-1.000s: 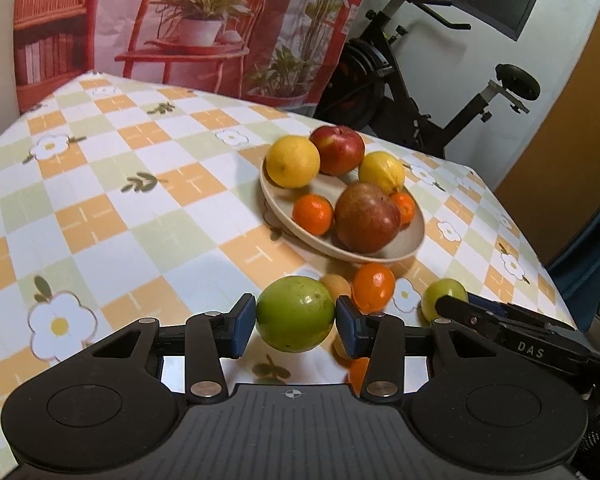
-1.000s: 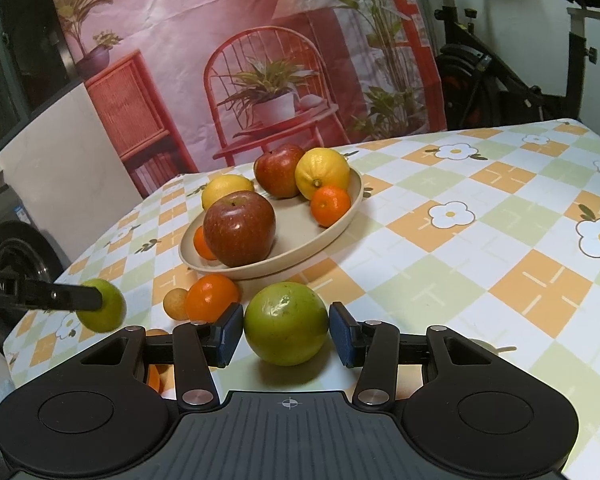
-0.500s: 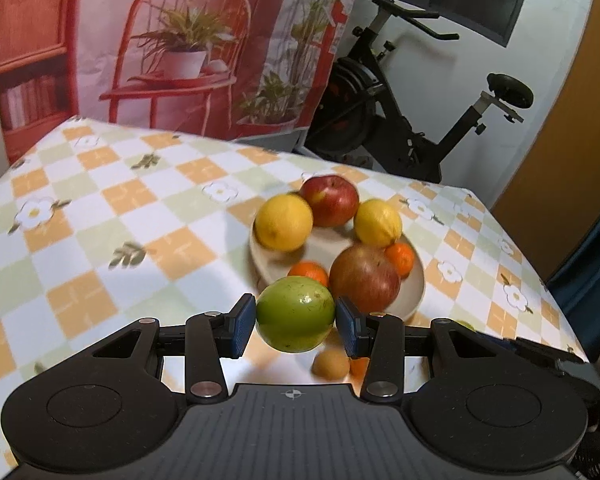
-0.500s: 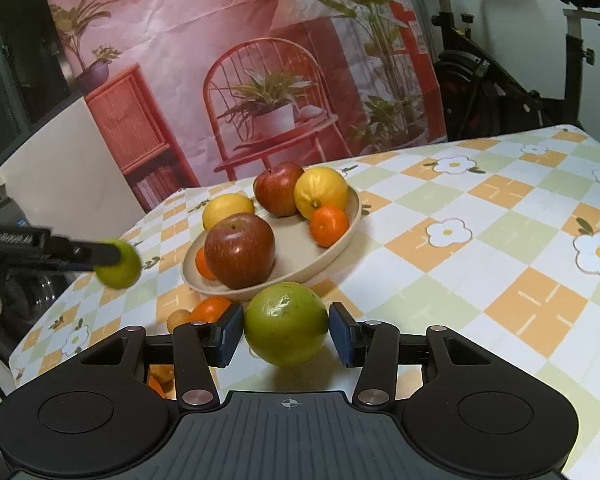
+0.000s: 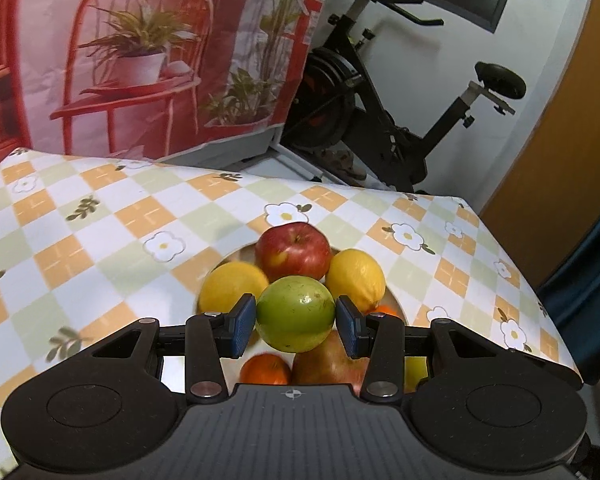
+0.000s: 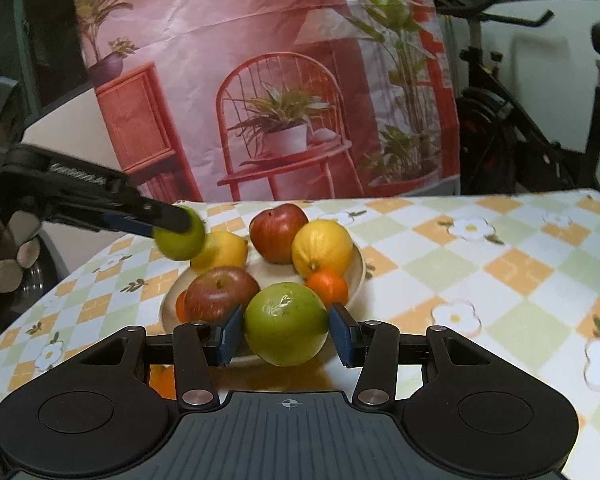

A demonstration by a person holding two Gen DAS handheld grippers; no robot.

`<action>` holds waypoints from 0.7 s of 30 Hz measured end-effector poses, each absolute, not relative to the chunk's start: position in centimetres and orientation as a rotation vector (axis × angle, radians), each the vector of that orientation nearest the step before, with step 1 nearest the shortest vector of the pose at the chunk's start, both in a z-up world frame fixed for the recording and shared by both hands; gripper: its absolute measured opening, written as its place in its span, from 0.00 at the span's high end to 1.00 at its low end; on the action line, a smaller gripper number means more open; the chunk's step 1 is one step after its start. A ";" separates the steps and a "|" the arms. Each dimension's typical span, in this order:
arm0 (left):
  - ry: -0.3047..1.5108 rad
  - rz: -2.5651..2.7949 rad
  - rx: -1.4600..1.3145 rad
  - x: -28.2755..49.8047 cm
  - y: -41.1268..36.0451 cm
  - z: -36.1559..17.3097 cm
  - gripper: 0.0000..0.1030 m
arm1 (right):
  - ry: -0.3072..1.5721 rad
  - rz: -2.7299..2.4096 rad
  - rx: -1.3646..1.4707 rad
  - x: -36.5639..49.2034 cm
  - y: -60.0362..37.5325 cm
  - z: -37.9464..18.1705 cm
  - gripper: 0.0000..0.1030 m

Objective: Organize fruits
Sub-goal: 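Lower the green fruit into the plate and open the left tool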

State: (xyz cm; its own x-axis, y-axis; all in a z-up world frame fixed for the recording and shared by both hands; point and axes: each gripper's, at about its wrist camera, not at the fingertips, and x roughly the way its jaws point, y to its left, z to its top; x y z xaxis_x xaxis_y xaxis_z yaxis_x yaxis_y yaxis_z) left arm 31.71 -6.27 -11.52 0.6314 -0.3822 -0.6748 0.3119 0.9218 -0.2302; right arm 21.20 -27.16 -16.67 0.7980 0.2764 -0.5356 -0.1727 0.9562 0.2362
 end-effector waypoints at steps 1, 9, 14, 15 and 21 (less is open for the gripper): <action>0.798 -0.401 -0.090 32.1 -6.6 -11.6 0.55 | 0.601 0.248 0.169 21.6 -27.1 -16.7 0.58; 0.870 -0.423 -0.061 35.0 -8.5 -13.3 0.55 | 0.615 0.288 0.121 23.8 -26.2 -17.6 0.58; 0.902 -0.432 -0.056 36.0 -8.9 -13.9 0.55 | 0.615 0.291 0.116 24.2 -26.3 -17.9 0.58; 0.907 -0.430 -0.057 36.2 -9.0 -14.1 0.55 | 0.616 0.292 0.116 24.3 -26.4 -18.0 0.58; 0.937 -0.425 -0.061 37.0 -9.3 -14.7 0.55 | 0.618 0.296 0.119 24.5 -26.6 -18.3 0.58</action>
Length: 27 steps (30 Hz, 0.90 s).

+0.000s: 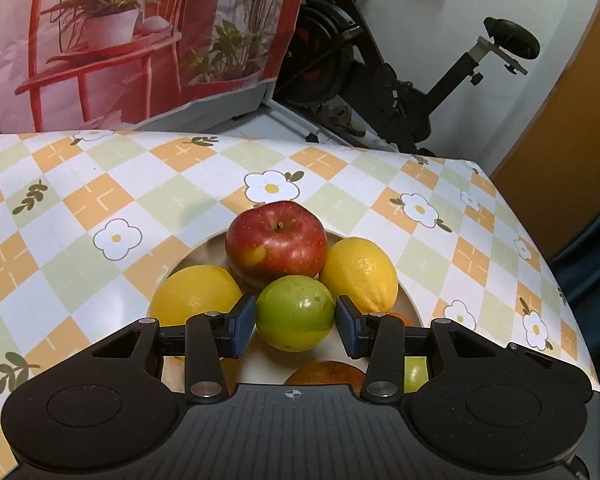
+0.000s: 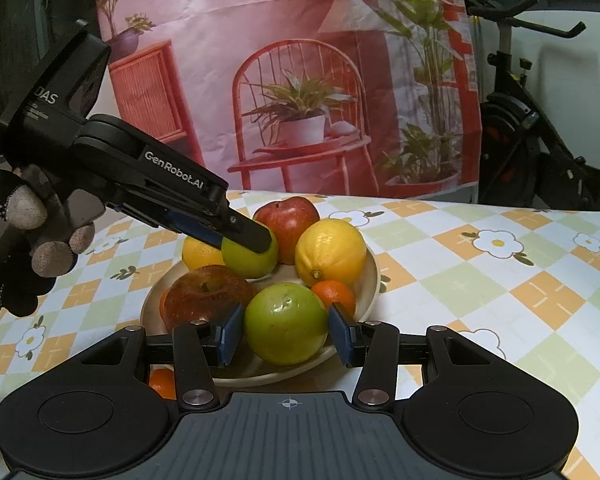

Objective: Organize fruits
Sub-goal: 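Lower the green fruit into the plate and open the left tool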

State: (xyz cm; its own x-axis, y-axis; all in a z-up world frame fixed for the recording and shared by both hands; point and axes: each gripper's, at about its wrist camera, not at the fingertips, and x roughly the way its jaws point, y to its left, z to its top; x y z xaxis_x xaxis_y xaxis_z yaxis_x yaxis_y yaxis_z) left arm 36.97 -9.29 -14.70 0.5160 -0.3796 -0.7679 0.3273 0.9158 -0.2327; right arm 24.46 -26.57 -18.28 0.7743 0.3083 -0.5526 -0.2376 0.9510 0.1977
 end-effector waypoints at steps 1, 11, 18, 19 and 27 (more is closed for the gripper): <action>0.941 -0.425 -0.060 37.0 -9.3 -14.8 0.55 | 0.619 0.296 0.119 24.5 -26.5 -18.3 0.58; 0.973 -0.417 -0.071 37.5 -9.3 -15.8 0.55 | 0.620 0.293 0.126 24.6 -26.7 -18.4 0.58; 0.974 -0.415 -0.061 37.5 -9.5 -15.8 0.55 | 0.619 0.288 0.124 24.5 -26.6 -18.4 0.58; 0.974 -0.417 -0.057 37.4 -9.5 -15.8 0.55 | 0.619 0.288 0.124 24.5 -26.6 -18.3 0.58; 0.958 -0.421 -0.055 36.8 -9.2 -15.4 0.55 | 0.617 0.280 0.122 24.1 -26.5 -18.3 0.58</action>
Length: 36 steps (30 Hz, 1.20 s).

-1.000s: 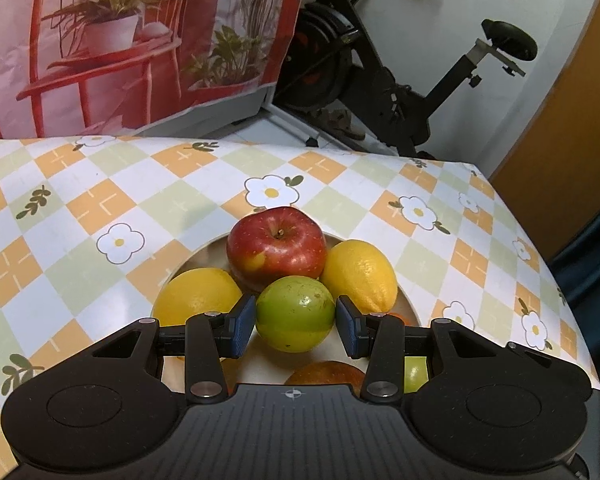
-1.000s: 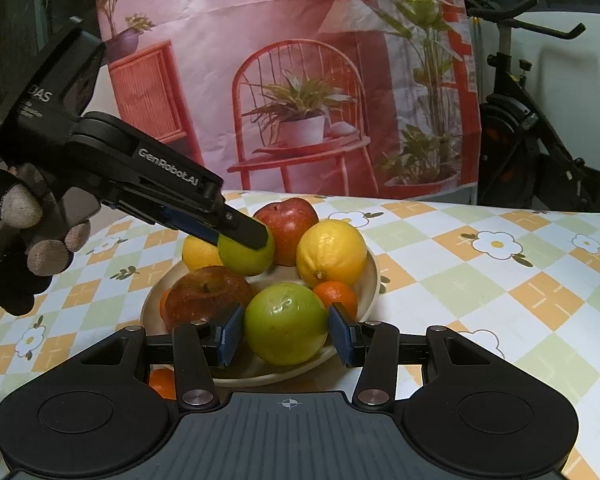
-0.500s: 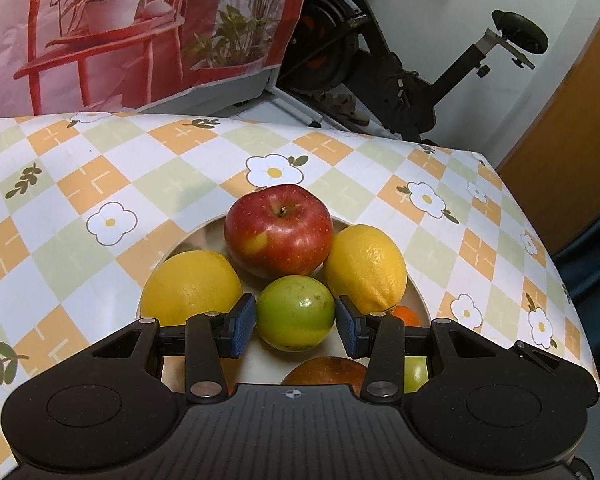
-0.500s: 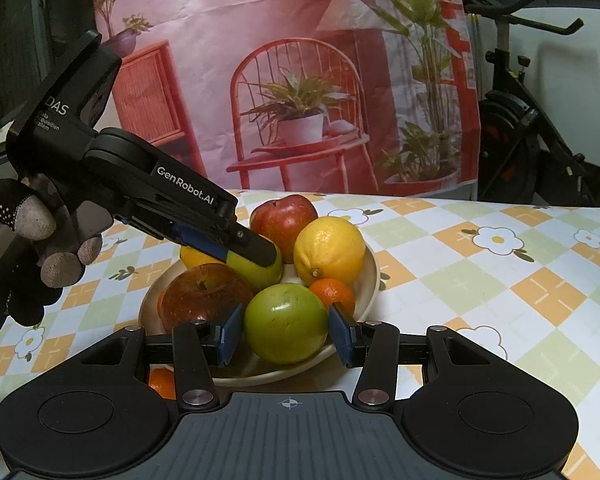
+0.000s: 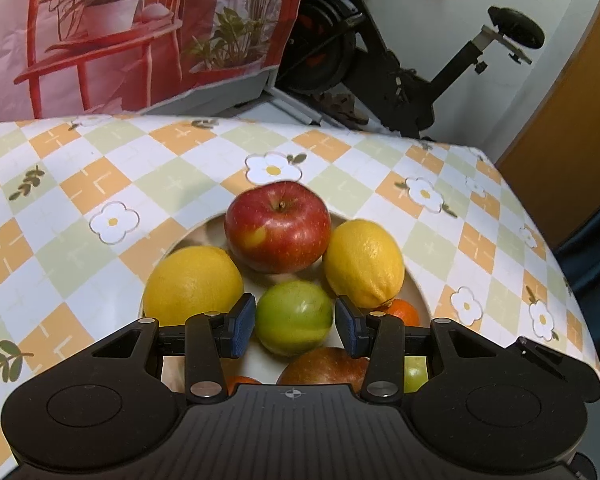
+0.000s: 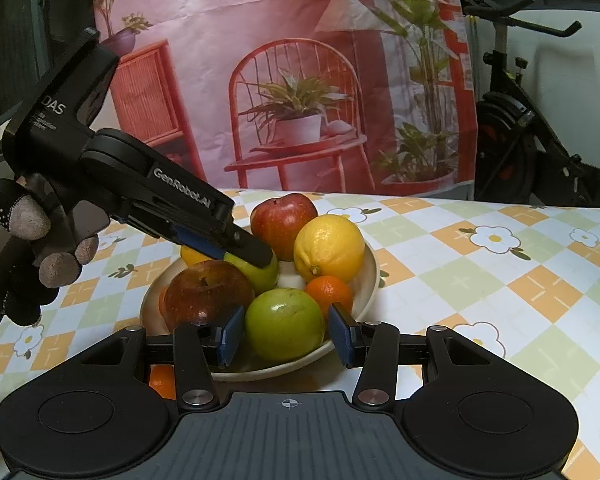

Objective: Organize fruits
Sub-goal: 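Lower the green fruit into the plate and open the left tool, then raise the open left tool away from the plate, then move the left tool down to an orange tangerine on the table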

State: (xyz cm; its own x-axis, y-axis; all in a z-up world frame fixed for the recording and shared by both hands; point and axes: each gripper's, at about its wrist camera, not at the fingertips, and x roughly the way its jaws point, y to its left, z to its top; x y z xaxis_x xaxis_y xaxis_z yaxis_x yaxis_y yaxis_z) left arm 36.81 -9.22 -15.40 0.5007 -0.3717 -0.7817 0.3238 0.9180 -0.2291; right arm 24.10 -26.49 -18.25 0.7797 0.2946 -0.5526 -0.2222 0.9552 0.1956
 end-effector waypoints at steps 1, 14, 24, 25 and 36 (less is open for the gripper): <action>0.953 -0.423 -0.061 36.7 -9.1 -15.1 0.55 | 0.615 0.277 0.125 24.0 -26.5 -18.2 0.58; 0.854 -0.420 -0.038 33.1 -8.1 -12.4 0.55 | 0.602 0.231 0.186 20.9 -26.7 -17.6 0.57; 0.803 -0.319 -0.011 29.3 -5.7 -11.7 0.55 | 0.624 0.235 0.178 18.9 -25.1 -17.8 0.57; 0.800 -0.302 -0.011 29.0 -5.4 -11.7 0.55 | 0.626 0.237 0.175 18.7 -24.9 -17.8 0.57; 0.819 -0.233 -0.072 25.3 -2.7 -12.7 0.55 | 0.653 0.263 0.150 17.8 -23.6 -17.8 0.57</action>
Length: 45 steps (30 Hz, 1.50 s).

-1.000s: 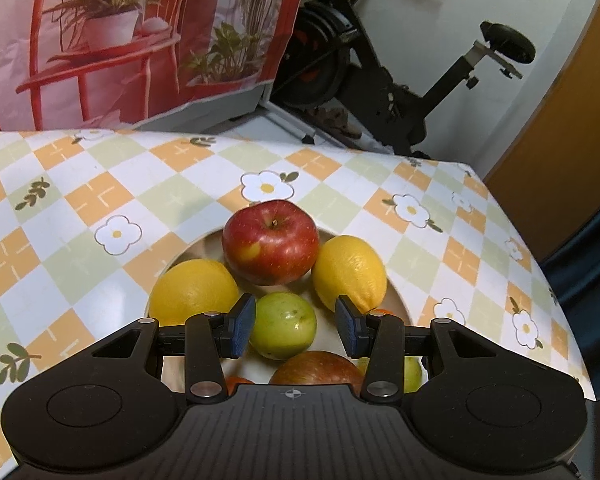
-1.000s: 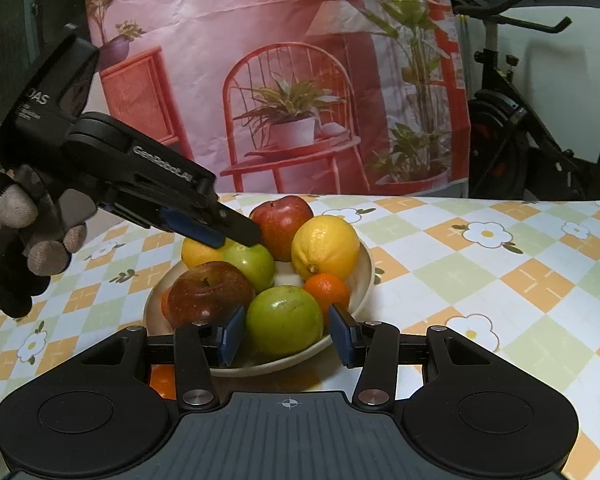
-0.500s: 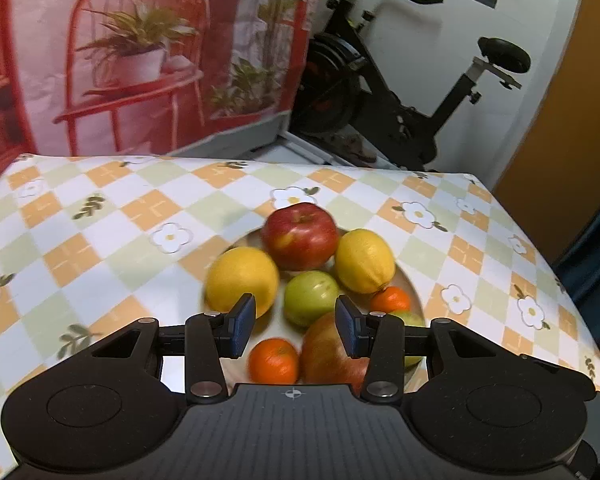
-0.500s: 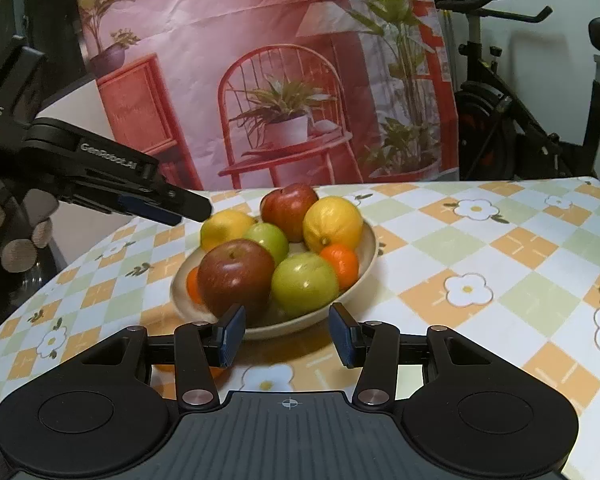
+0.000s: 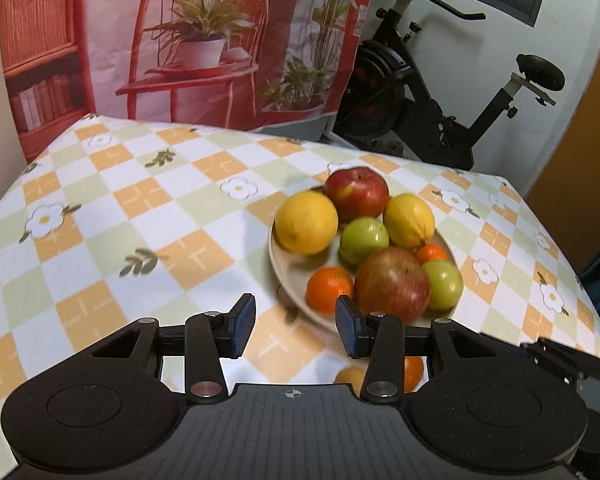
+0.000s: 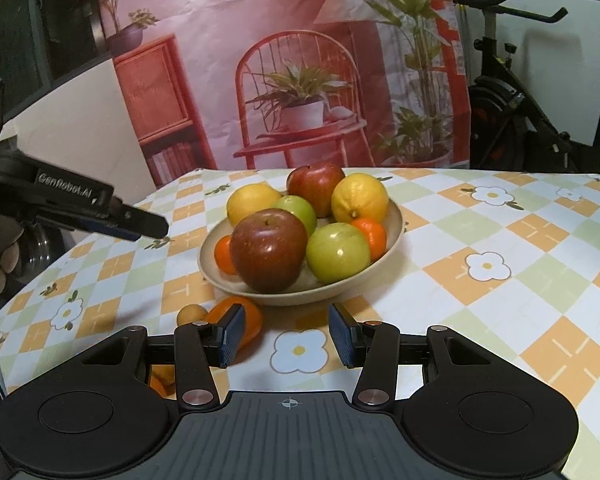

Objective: Organize fruits
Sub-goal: 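Move the left tool down to an orange tangerine on the table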

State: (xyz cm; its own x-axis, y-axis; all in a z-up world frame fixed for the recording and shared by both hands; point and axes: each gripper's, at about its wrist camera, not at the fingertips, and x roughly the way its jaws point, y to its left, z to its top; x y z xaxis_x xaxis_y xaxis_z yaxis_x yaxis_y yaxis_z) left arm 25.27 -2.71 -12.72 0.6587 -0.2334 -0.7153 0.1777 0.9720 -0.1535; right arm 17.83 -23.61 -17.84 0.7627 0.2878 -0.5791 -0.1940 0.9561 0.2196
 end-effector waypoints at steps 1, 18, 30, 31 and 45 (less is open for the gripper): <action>0.829 -0.239 -0.068 25.1 -2.7 -12.9 0.55 | 0.657 0.267 0.150 17.8 -23.5 -17.9 0.57; 0.933 -0.306 -0.095 20.2 -3.5 -15.4 0.55 | 0.675 0.302 0.146 17.1 -23.5 -18.9 0.57; 0.965 -0.343 -0.110 19.1 -4.5 -15.5 0.55 | 0.650 0.279 0.212 16.7 -24.6 -18.9 0.57; 0.969 -0.348 -0.108 19.0 -4.6 -15.6 0.55 | 0.647 0.276 0.222 16.7 -24.7 -18.9 0.57; 1.008 -0.414 -0.081 18.6 -6.0 -16.4 0.54 | 0.638 0.277 0.237 16.4 -24.9 -18.8 0.57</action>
State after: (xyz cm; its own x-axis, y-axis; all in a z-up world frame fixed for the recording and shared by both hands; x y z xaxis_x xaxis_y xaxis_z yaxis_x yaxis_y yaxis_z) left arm 18.60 -5.96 -16.40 0.4633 -0.3734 -0.8037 0.2995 0.9195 -0.2545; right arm 16.41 -24.91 -18.83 0.7687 0.3249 -0.5510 -0.1801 0.9365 0.3010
